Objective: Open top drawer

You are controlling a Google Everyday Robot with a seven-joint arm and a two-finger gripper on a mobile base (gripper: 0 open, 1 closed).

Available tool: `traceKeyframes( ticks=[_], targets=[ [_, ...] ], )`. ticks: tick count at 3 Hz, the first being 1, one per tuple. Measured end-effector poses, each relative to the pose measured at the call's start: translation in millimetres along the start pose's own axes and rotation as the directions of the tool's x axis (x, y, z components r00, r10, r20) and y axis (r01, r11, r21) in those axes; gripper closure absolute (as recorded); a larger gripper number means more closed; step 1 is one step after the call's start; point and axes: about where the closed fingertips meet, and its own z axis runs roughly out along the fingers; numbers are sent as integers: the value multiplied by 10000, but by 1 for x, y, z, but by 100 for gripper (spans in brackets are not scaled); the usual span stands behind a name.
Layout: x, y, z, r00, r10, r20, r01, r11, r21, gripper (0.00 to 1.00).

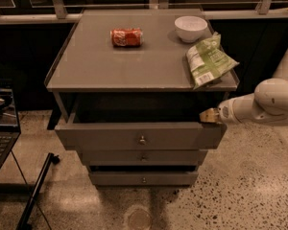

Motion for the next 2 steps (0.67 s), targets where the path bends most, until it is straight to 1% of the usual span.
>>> traceKeyframes(
  ticks=[1,2],
  targets=[
    [0,0,0,10000,0,0,0,10000,0,100],
    [3,8,3,9989,-378,-281,371,9990,-258,100]
  ],
)
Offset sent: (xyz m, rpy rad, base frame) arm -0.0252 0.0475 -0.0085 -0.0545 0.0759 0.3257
